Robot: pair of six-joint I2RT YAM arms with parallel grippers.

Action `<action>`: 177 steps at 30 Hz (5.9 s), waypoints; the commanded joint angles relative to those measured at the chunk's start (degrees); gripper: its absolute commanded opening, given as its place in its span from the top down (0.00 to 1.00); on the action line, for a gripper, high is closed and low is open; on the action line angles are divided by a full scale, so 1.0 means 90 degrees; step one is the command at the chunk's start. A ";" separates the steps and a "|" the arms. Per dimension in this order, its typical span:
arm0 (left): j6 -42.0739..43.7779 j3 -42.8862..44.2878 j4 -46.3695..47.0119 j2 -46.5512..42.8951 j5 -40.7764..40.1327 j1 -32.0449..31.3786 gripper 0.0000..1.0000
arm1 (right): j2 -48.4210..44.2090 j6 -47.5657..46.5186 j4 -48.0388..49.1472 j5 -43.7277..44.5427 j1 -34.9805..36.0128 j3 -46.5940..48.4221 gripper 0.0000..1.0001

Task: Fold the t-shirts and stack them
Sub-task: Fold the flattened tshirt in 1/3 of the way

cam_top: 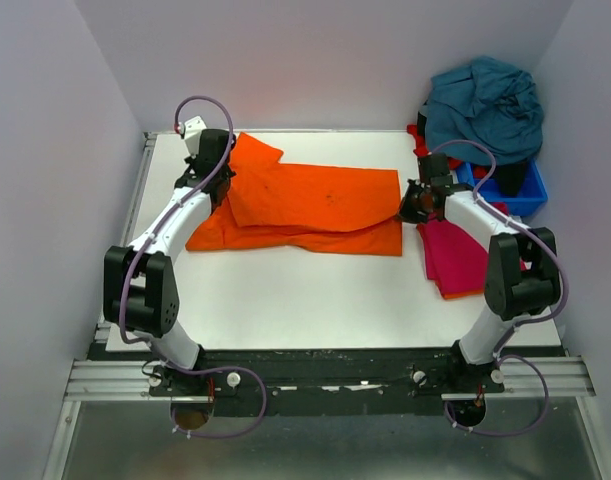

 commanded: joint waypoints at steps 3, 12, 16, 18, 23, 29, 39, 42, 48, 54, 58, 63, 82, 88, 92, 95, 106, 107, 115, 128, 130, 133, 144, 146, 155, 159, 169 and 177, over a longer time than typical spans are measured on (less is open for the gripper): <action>0.0165 0.0408 0.0086 0.0485 0.0105 0.0085 1.00 | 0.0225 -0.0128 -0.0159 0.0211 -0.0125 0.0283 0.99; 0.0292 0.0906 -0.0109 0.0875 0.0056 0.0163 1.00 | 0.0391 -0.0128 -0.0198 0.0192 -0.0134 0.0400 0.99; 0.0234 0.1043 -0.0168 0.0973 0.0007 0.0202 1.00 | 0.0489 -0.0128 -0.0267 0.0270 -0.0144 0.0507 0.99; 0.0214 0.1063 -0.0110 0.0983 0.0056 0.0231 1.00 | 0.0538 -0.0137 -0.0276 0.0299 -0.0144 0.0537 0.99; 0.0253 0.1287 -0.0207 0.1139 0.0075 0.0290 1.00 | 0.0577 -0.0108 -0.0296 0.0328 -0.0154 0.0566 0.99; 0.0321 0.1453 -0.0198 0.1325 0.0114 0.0299 1.00 | 0.0596 -0.0108 -0.0325 0.0368 -0.0154 0.0586 0.99; 0.0458 0.1629 -0.0052 0.1715 0.0397 0.0300 1.00 | 0.0675 -0.0108 -0.0316 0.0377 -0.0193 0.0664 0.87; 0.0526 0.1736 0.0192 0.1891 0.0767 0.0300 1.00 | 0.0665 -0.0118 -0.0316 0.0377 -0.0193 0.0732 0.87; 0.0556 0.2350 -0.0079 0.2428 0.1023 0.0300 0.78 | 0.0636 -0.0127 -0.0296 0.0553 -0.0193 0.0693 0.43; 0.0429 0.2324 -0.0354 0.2079 0.0925 0.0397 0.21 | 0.0003 -0.0021 -0.0053 0.0456 -0.0193 0.0139 0.44; 0.0351 0.1729 -0.0256 0.1366 0.0915 0.0436 0.12 | -0.0837 0.0447 0.0698 0.0134 -0.0183 -0.1111 0.48; -0.0478 -0.0221 0.0094 -0.0048 0.1052 0.0388 0.16 | -0.1541 0.0897 0.0895 0.0231 -0.0096 -0.2254 0.51; -0.1543 -0.3204 0.0515 -0.2259 0.0466 0.0798 0.24 | -0.0790 0.1591 0.1227 0.0377 0.0061 -0.2285 0.69; -0.1866 -0.3430 0.0770 -0.1869 0.0574 0.0798 0.25 | -0.0605 0.1357 0.0759 0.0661 0.0061 -0.1924 0.99; -0.2032 -0.3371 0.0672 -0.1615 0.0515 0.0807 0.27 | -0.0916 0.1191 0.0632 0.0962 0.0061 -0.1973 0.99; -0.2110 -0.3351 0.0643 -0.1468 0.0554 0.0807 0.30 | -0.1161 0.1025 0.0379 0.1197 0.0022 -0.1914 0.99; -0.2735 -0.3537 0.0467 -0.1078 0.0115 0.0817 0.39 | -0.1113 0.0800 0.0280 0.1051 0.0002 -0.1807 0.99; -0.2784 -0.3508 0.0418 -0.1048 0.0056 0.0817 0.39 | -0.1122 0.0790 0.0299 0.1042 0.0002 -0.1817 0.99; -0.3058 -0.3273 -0.0081 -0.0590 -0.0277 0.0827 0.43 | -0.1083 0.0771 0.0339 0.1042 0.0002 -0.1807 0.99; -0.2931 -0.3263 0.0495 -0.0285 0.0105 0.1129 0.93 | -0.1249 0.0761 0.0241 0.1100 0.0002 -0.1768 0.99; -0.2766 -0.3351 0.0642 -0.0452 0.0134 0.1217 1.00 | -0.1327 0.0751 0.0212 0.1100 -0.0017 -0.1768 0.99; -0.2463 -0.3303 0.0681 -0.0608 0.0222 0.1401 1.00 | -0.1425 0.0702 0.0115 0.1110 -0.0037 -0.1758 0.99; -0.2325 -0.3468 0.0350 -0.1331 -0.0051 0.1549 1.00 | -0.1444 0.0624 -0.0130 0.1169 -0.0134 -0.1865 0.99; -0.2384 -0.3517 0.0272 -0.1409 -0.0090 0.1579 1.00 | -0.1435 0.0624 -0.0130 0.1139 -0.0144 -0.1865 0.99; -0.2423 -0.3058 -0.0169 -0.1312 0.0124 0.1969 1.00 | -0.1639 0.0595 -0.0277 0.1032 -0.0408 -0.1591 0.99; -0.2472 -0.3536 0.0271 -0.1214 0.0768 0.1950 0.93 | -0.1552 0.0624 -0.0111 0.0652 -0.0408 -0.1875 0.99; -0.2501 -0.4260 0.0428 -0.2453 0.1267 0.1950 0.56 | -0.1562 0.0566 0.0056 0.0465 -0.0408 -0.2071 0.99; -0.2745 -0.4503 0.0513 -0.2738 0.1646 0.1950 0.56 | -0.1523 0.0566 0.0095 0.0446 -0.0408 -0.2041 0.99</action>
